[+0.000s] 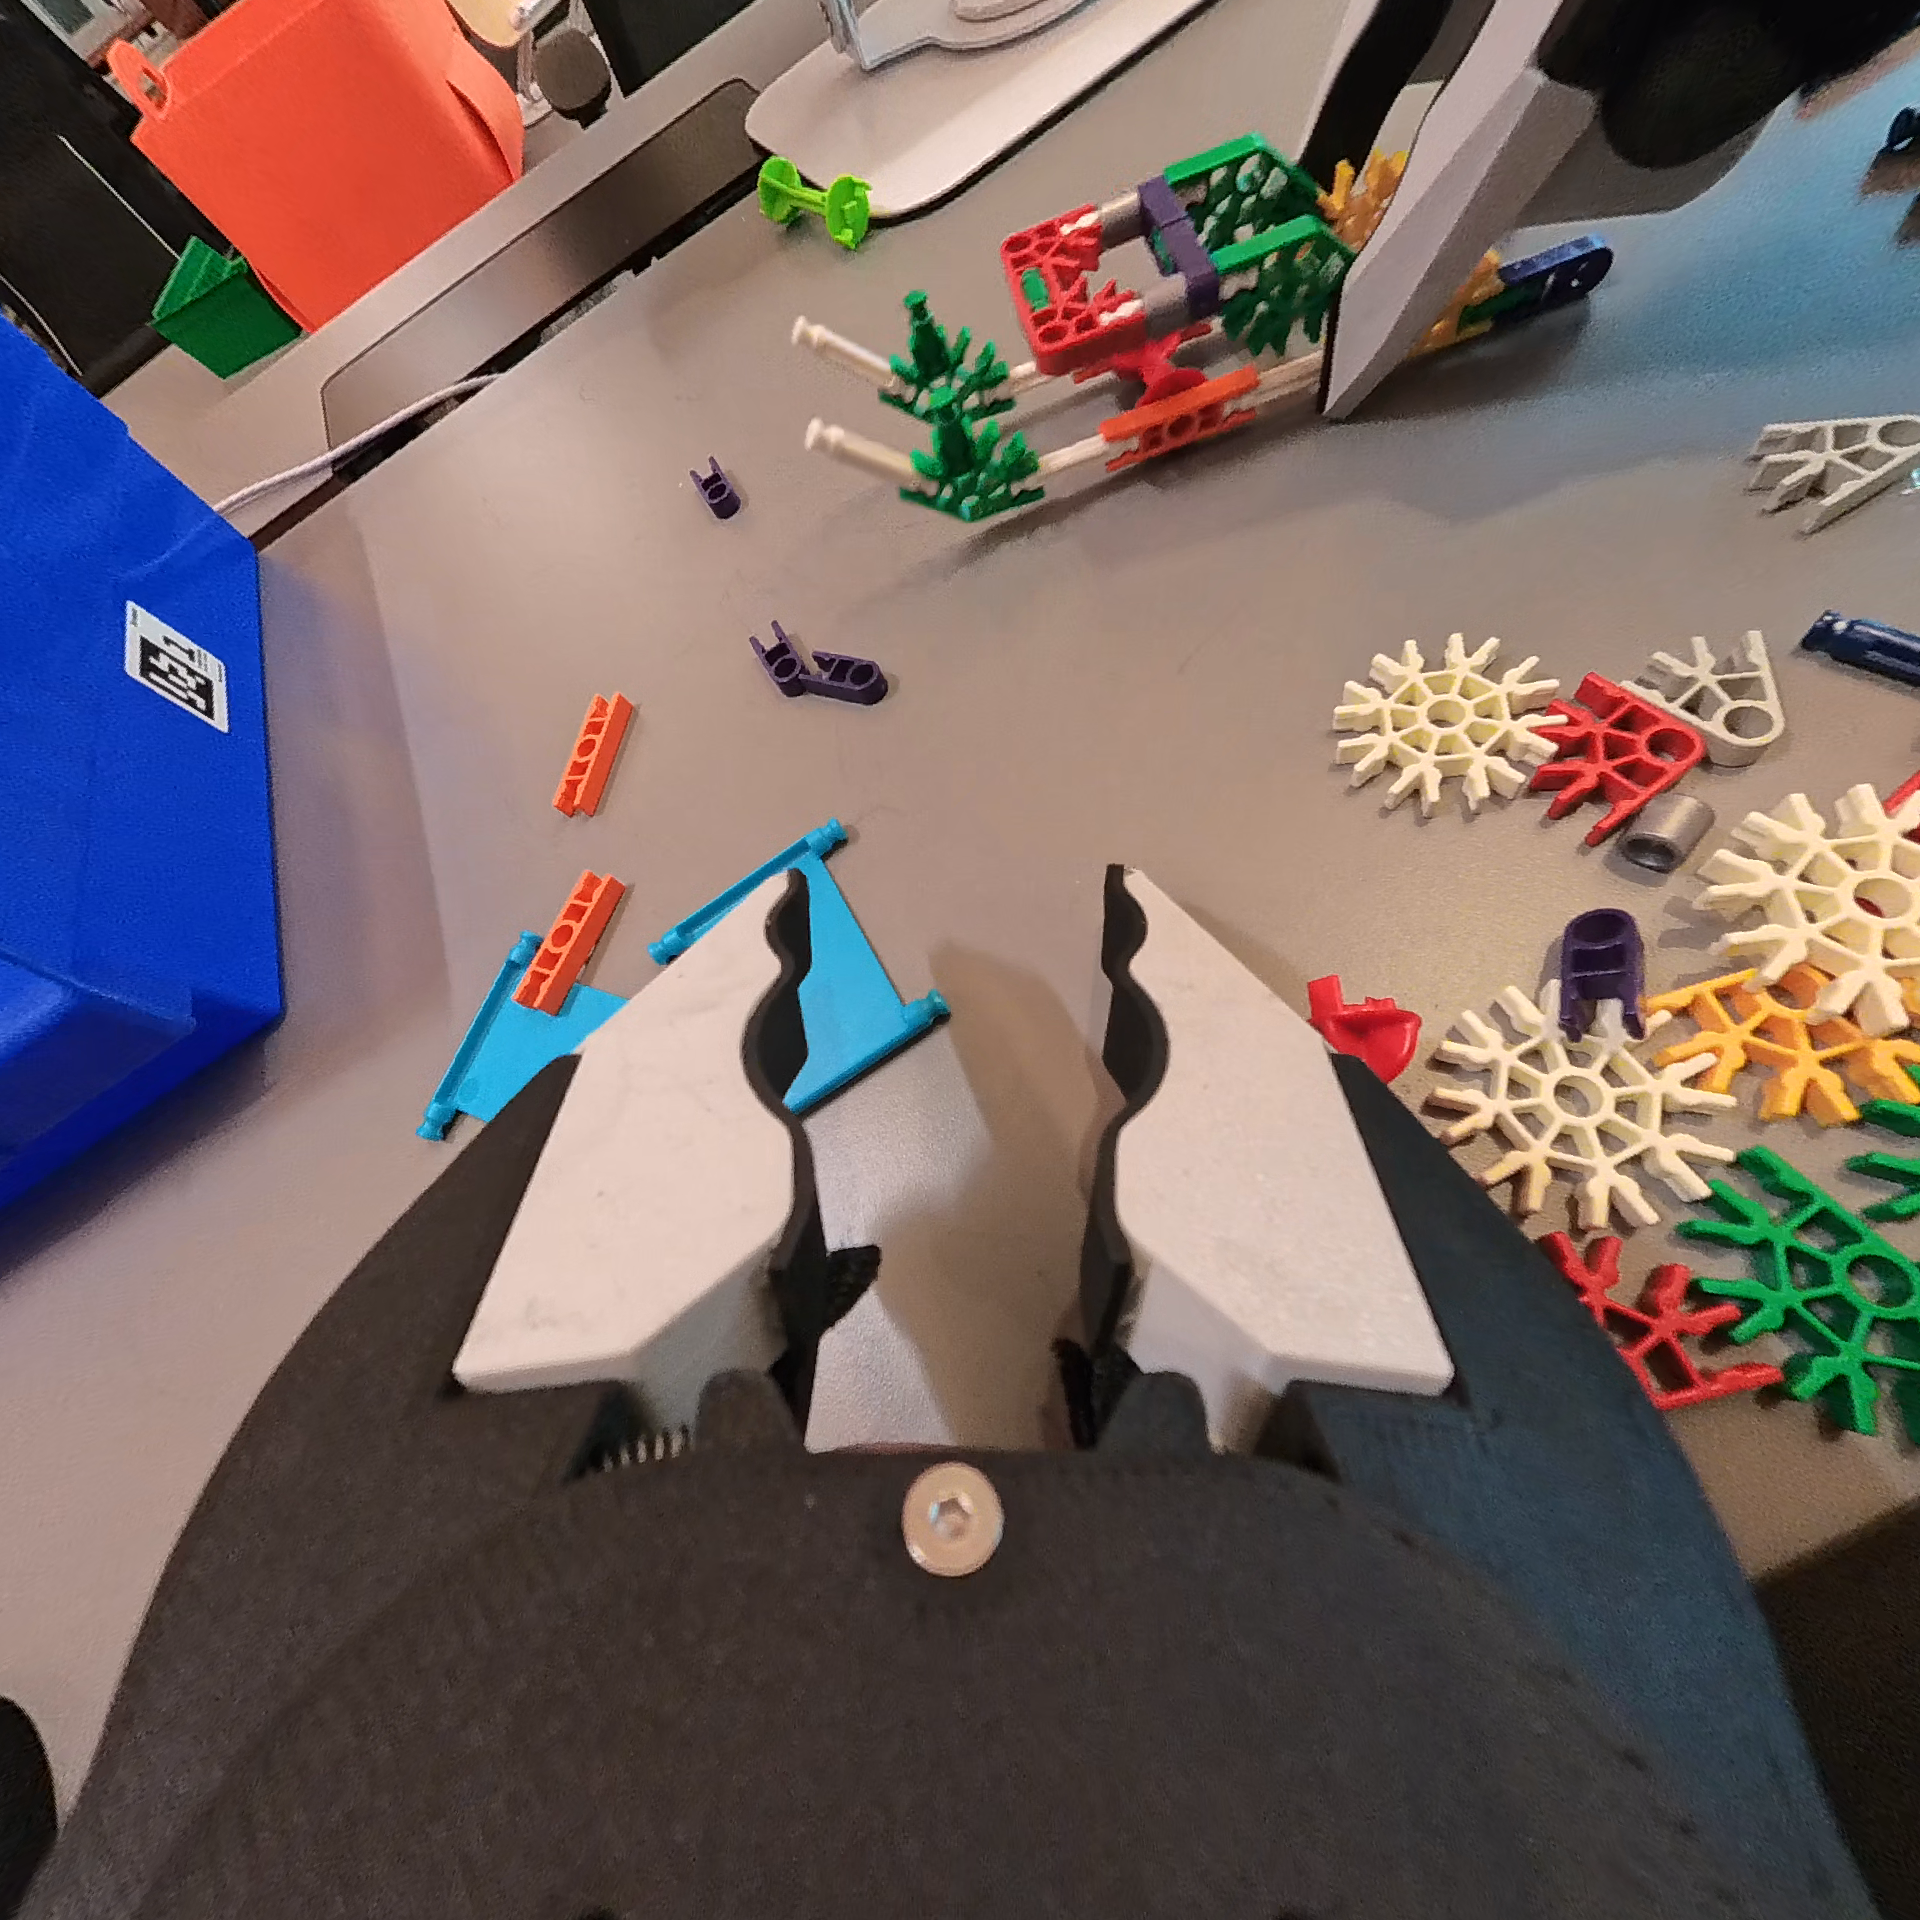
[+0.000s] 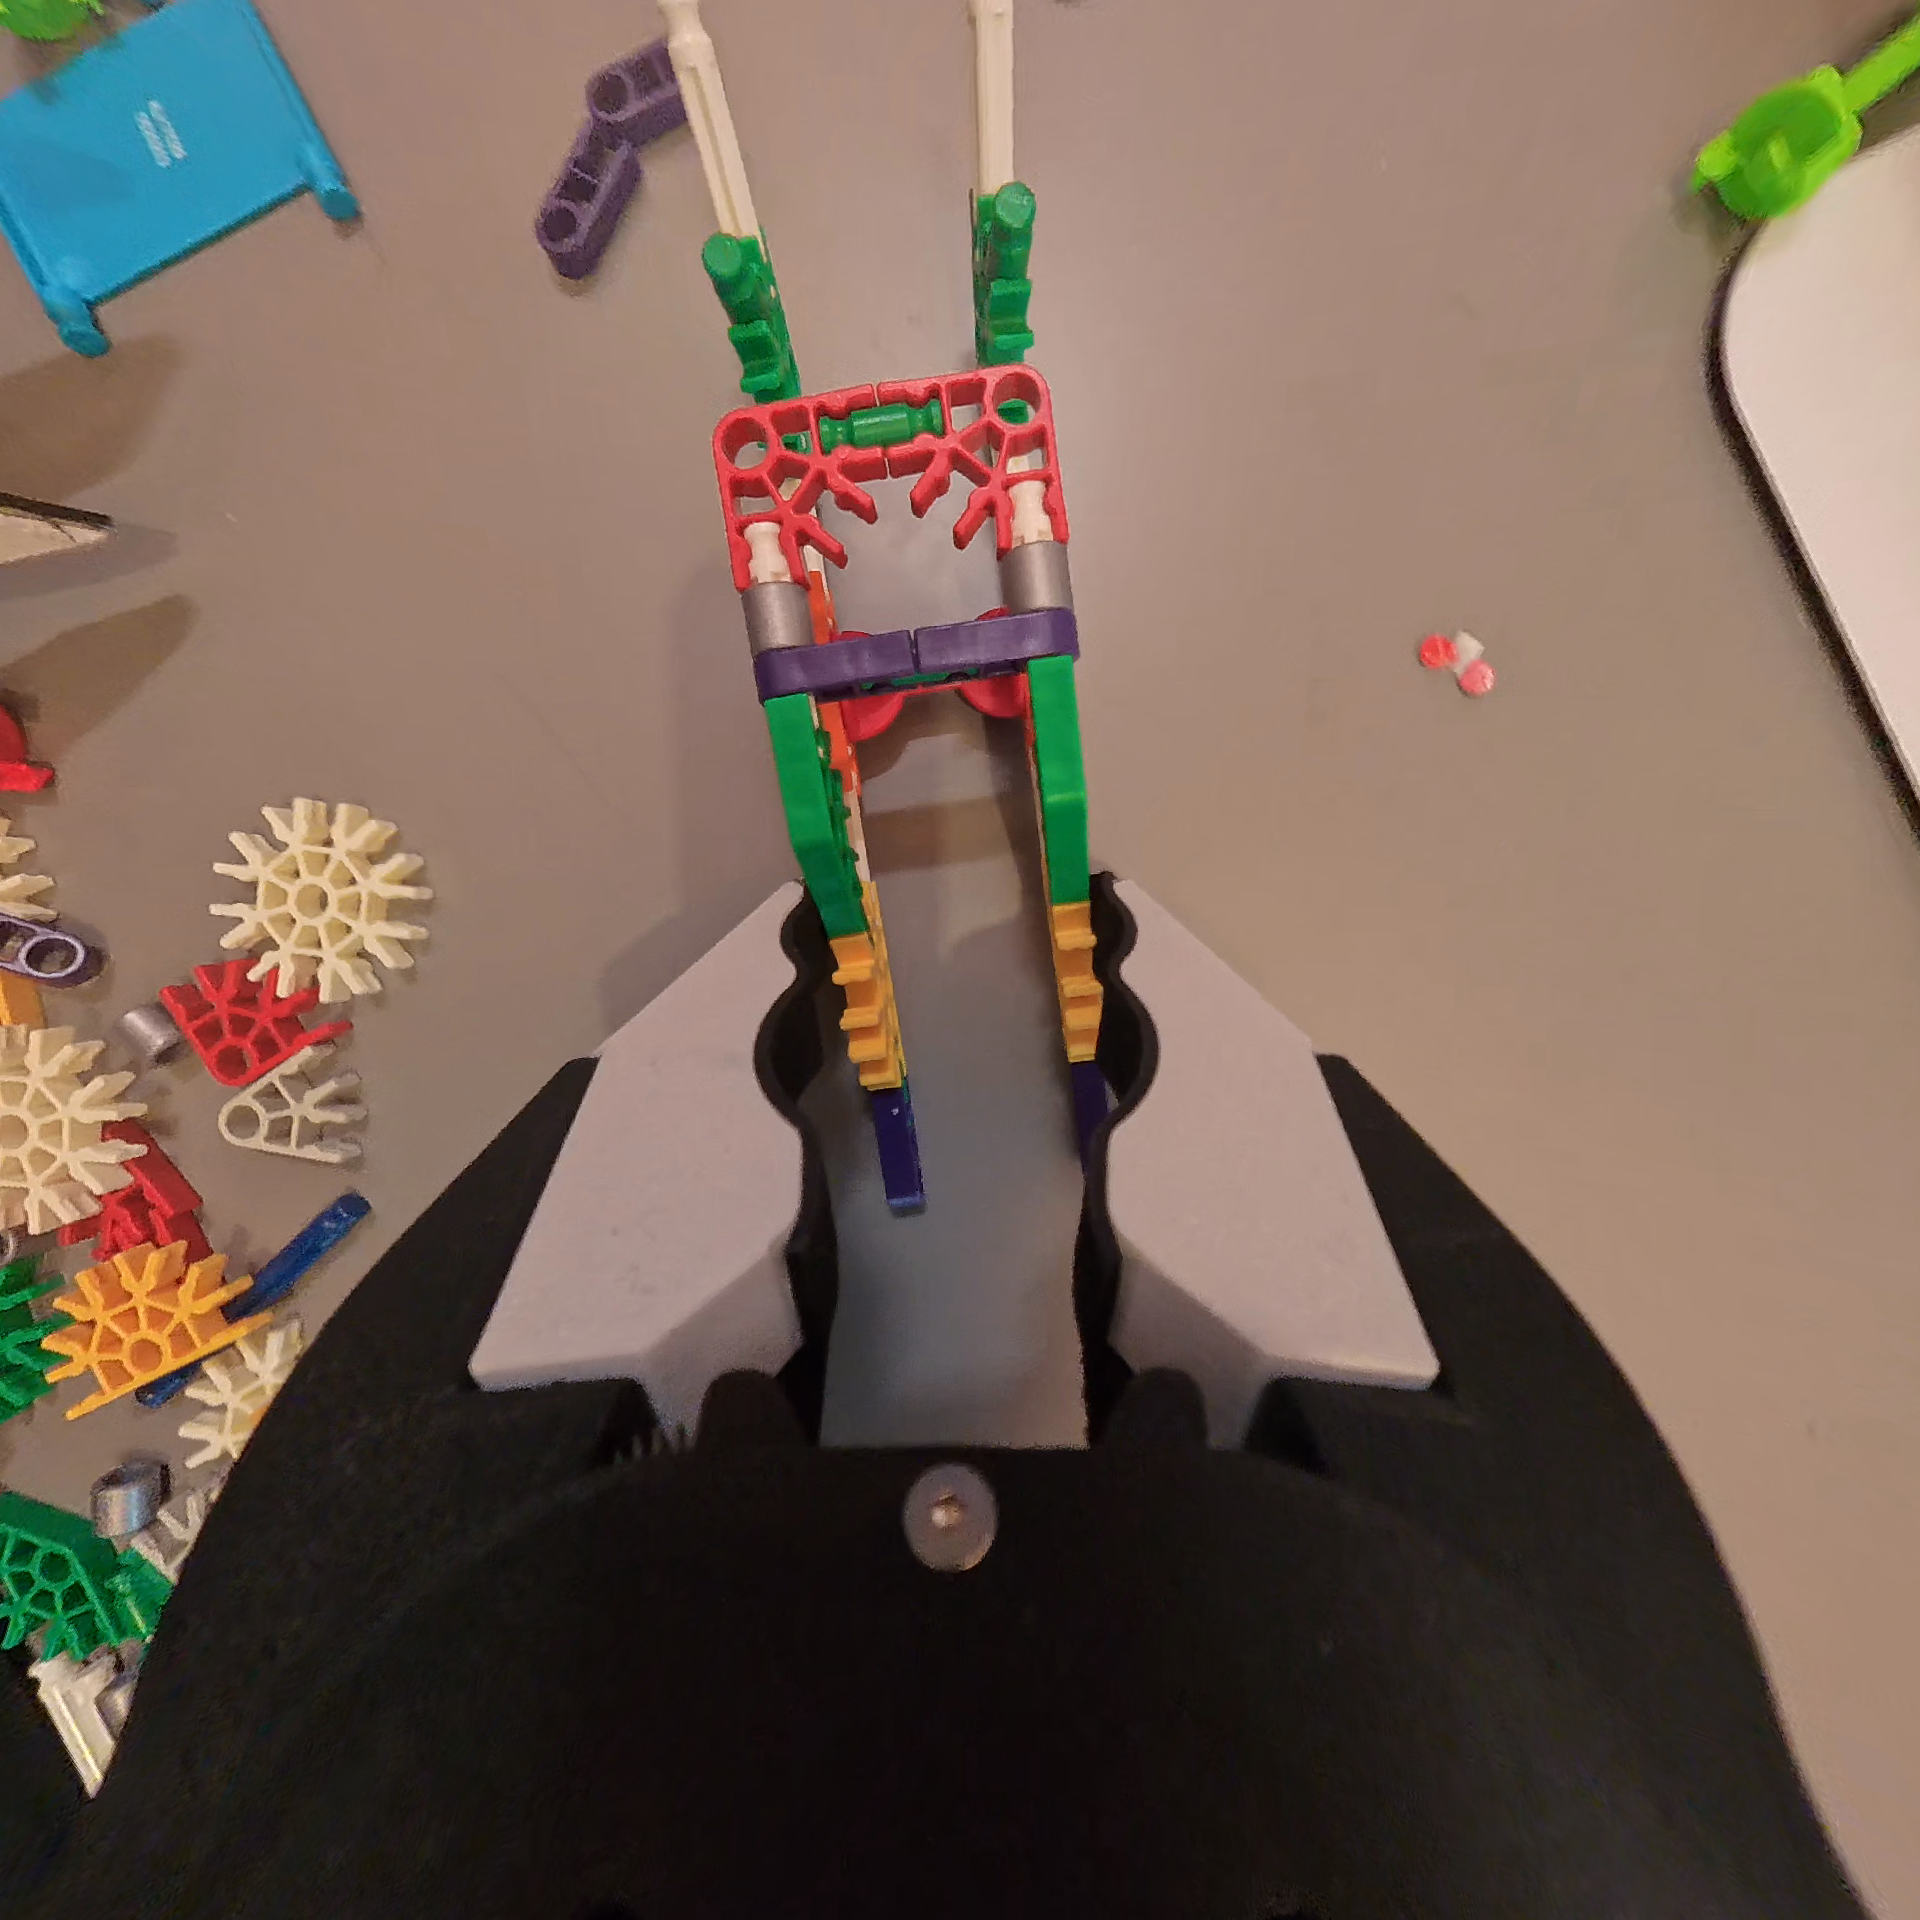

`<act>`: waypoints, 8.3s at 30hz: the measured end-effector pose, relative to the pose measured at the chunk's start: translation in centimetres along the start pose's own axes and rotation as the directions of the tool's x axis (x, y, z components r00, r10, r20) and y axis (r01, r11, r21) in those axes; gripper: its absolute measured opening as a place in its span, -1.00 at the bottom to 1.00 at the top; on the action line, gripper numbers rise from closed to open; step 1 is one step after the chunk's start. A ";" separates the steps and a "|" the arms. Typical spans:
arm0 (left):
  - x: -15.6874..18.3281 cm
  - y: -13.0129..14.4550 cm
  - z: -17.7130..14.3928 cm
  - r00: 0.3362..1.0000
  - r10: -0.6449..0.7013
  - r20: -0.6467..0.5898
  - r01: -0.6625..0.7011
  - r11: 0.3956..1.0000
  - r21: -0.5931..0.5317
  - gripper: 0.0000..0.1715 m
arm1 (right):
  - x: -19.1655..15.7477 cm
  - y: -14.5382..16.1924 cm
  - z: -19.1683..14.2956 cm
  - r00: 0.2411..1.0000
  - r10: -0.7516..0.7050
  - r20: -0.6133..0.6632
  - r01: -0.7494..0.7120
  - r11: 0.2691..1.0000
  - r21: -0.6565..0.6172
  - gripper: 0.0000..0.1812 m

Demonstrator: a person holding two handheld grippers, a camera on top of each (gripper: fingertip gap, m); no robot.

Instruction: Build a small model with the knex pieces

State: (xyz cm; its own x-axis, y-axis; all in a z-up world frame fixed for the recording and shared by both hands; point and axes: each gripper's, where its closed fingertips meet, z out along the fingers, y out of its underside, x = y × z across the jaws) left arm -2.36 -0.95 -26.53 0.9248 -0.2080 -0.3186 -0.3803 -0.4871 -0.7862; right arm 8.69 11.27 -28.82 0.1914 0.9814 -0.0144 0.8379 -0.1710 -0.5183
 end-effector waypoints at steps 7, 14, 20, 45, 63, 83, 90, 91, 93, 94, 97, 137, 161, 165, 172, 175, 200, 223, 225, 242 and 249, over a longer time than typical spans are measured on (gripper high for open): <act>0.1 0.0 0.0 1.000 -0.004 -0.008 0.004 1.000 -0.004 -0.37 | 1.0 1.2 -0.8 0.994 0.095 -0.057 -0.095 0.995 0.002 -0.45; 0.1 0.1 0.1 1.000 -0.003 -0.010 0.003 1.000 -0.008 -0.38 | 0.7 1.2 -0.7 0.995 0.078 -0.059 -0.079 0.997 -0.002 -0.35; 0.1 0.1 0.1 1.000 -0.001 -0.011 0.001 1.000 -0.011 -0.38 | 0.3 1.3 -0.7 0.997 0.072 -0.038 -0.072 0.997 -0.017 -0.30; 0.2 0.2 0.2 1.000 0.002 -0.018 -0.002 1.000 -0.016 -0.39 | -1.6 1.7 -1.2 0.993 0.115 0.013 -0.115 0.993 -0.028 -0.27; 0.2 0.2 0.1 1.000 -0.003 -0.021 0.003 1.000 -0.012 -0.39 | -1.3 1.4 -2.2 0.991 0.136 -0.010 -0.136 0.991 0.004 -0.21; 0.3 0.0 0.0 0.999 -0.011 -0.030 0.011 1.000 0.000 -0.38 | -1.8 1.7 -4.8 0.980 0.189 -0.055 -0.183 0.978 0.095 -0.15; 0.3 0.0 -0.1 0.999 -0.010 -0.034 0.010 1.000 0.006 -0.37 | -3.7 1.6 -6.4 0.963 0.267 -0.038 -0.252 0.940 0.230 -0.14; 0.3 -0.1 -0.1 0.999 -0.012 -0.035 0.012 1.000 0.006 -0.37 | -4.0 1.6 -6.5 0.962 0.272 -0.034 -0.256 0.937 0.238 -0.14; 0.3 -0.1 -0.1 0.999 -0.014 -0.036 0.014 1.000 0.007 -0.37 | -4.3 1.7 -6.7 0.960 0.276 -0.037 -0.259 0.935 0.243 -0.14; 0.3 -0.1 -0.1 0.999 -0.015 -0.037 0.015 1.000 0.007 -0.37 | -4.5 1.7 -6.7 0.961 0.274 -0.036 -0.258 0.935 0.245 -0.14; 0.3 -0.1 -0.1 0.999 -0.016 -0.039 0.016 1.000 0.009 -0.38 | -4.9 1.3 -6.9 0.964 0.262 -0.034 -0.245 0.934 0.259 -0.16; 1.5 0.0 -0.2 0.994 0.010 -0.111 -0.010 1.000 0.008 -0.49 | -7.7 0.2 -7.3 0.974 0.217 -0.059 -0.196 0.947 0.253 -0.36; 1.7 0.2 0.0 0.994 0.050 -0.098 -0.051 0.999 -0.009 -0.51 | -7.7 1.1 -8.6 0.979 0.192 -0.070 -0.169 0.953 0.250 -0.36; 1.8 0.2 0.1 0.993 0.062 -0.096 -0.063 0.998 -0.011 -0.53 | -7.4 1.7 -9.1 0.977 0.199 -0.078 -0.175 0.953 0.248 -0.36; 1.9 0.3 0.1 0.993 0.073 -0.091 -0.075 0.997 -0.016 -0.55 | -7.2 2.7 -9.7 0.973 0.213 -0.084 -0.187 0.951 0.247 -0.36; 1.9 0.3 0.1 0.993 0.075 -0.088 -0.077 0.997 -0.017 -0.56 | -7.2 3.0 -9.9 0.973 0.215 -0.086 -0.188 0.950 0.248 -0.36; 2.1 0.5 0.3 0.990 0.119 -0.077 -0.121 0.992 -0.032 -0.63 | -5.3 8.2 -13.4 0.942 0.304 -0.143 -0.258 0.927 0.272 -0.39; 2.1 0.5 0.3 0.990 0.125 -0.069 -0.128 0.991 -0.032 -0.65 | -4.4 10.1 -14.9 0.926 0.334 -0.178 -0.276 0.918 0.286 -0.43; 2.1 0.5 0.3 0.990 0.125 -0.067 -0.127 0.991 -0.032 -0.64 | -4.1 10.5 -15.4 0.920 0.344 -0.191 -0.282 0.915 0.290 -0.43; 2.1 0.4 0.3 0.990 0.124 -0.069 -0.126 0.992 -0.028 -0.60 | -3.8 12.6 -16.3 0.899 0.380 -0.220 -0.315 0.907 0.278 -0.46; 1.5 -0.3 0.0 0.994 0.045 -0.098 -0.046 0.999 -0.001 -0.56 | -4.3 12.7 -16.1 0.917 0.358 -0.175 -0.309 0.916 0.256 -0.85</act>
State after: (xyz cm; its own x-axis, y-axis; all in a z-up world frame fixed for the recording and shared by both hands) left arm -0.85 -1.10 -26.76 0.9012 -0.3124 -0.3003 -0.4223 -0.4781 -0.7701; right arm 26.80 3.48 -21.57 0.5652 0.8235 -0.0488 0.5778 -0.4374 -0.6891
